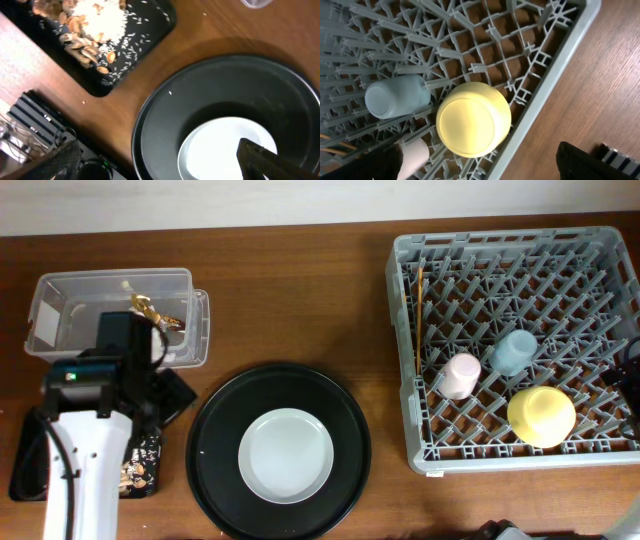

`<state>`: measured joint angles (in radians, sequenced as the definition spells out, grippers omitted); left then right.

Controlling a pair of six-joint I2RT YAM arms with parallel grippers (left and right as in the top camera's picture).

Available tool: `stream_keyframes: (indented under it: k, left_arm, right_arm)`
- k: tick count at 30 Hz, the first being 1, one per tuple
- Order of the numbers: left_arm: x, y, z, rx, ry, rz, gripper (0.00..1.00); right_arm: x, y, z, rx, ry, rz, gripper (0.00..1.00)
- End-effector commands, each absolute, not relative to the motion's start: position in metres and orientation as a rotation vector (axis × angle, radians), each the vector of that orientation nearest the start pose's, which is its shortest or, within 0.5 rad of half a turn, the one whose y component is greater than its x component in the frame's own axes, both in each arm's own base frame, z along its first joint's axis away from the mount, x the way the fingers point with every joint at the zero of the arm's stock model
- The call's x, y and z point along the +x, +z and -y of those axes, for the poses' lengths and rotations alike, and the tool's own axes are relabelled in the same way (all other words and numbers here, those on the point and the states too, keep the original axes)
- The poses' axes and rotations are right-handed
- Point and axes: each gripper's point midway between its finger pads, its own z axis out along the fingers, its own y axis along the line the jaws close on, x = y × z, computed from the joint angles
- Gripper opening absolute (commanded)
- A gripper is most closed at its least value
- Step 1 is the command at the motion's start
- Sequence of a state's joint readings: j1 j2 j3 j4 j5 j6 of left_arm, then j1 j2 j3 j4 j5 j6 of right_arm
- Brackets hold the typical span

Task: Sort waste into correct bins and load items into the dishwasher rack
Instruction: 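Reach the right gripper to the white plate and grasp its rim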

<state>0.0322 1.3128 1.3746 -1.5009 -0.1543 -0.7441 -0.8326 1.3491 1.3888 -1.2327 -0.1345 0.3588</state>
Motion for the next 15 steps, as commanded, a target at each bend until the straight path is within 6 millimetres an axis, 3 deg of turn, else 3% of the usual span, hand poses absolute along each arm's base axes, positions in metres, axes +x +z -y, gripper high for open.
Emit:
stream_keyframes:
  k: [1,2,5,6,7,11,13,14,15]
  left_arm:
    - [0.222,0.206,-0.043,-1.188,0.154,-2.697,0.99]
    - [0.223,0.206,-0.044,-1.188,0.154,-2.696,0.99]
    - [0.234,0.208,-0.042,-1.176,0.112,-2.658,0.99]
    - [0.236,0.208,-0.042,-1.174,0.107,-2.650,0.99]
    - [0.238,0.209,-0.043,-1.173,0.105,-2.646,0.99]
    - [0.241,0.210,-0.043,-1.169,0.098,-2.634,0.99]
    - [0.241,0.209,-0.043,-1.169,0.099,-2.635,0.99]
    - [0.241,0.209,-0.043,-1.169,0.099,-2.635,0.99]
    - [0.241,0.209,-0.043,-1.169,0.099,-2.635,0.99]
  right_arm:
    - [0.222,0.222,0.202,1.471,0.090,-2.258,0.99]
    - [0.229,0.223,0.190,1.454,0.203,-2.256,0.99]
    - [0.237,0.234,0.112,1.404,0.765,-2.307,0.99]
    - [0.245,0.243,0.093,1.244,0.873,-2.336,0.99]
    - [0.259,0.256,0.060,0.883,0.977,-2.389,0.99]
    - [0.270,0.253,-0.033,0.262,1.000,-2.594,0.99]
    - [0.272,0.248,-0.100,-0.165,0.937,-2.643,0.99]
    - [0.274,0.241,-0.128,-0.246,0.873,-2.672,0.99]
    - [0.282,0.225,-0.150,-0.160,0.678,-2.740,0.99]
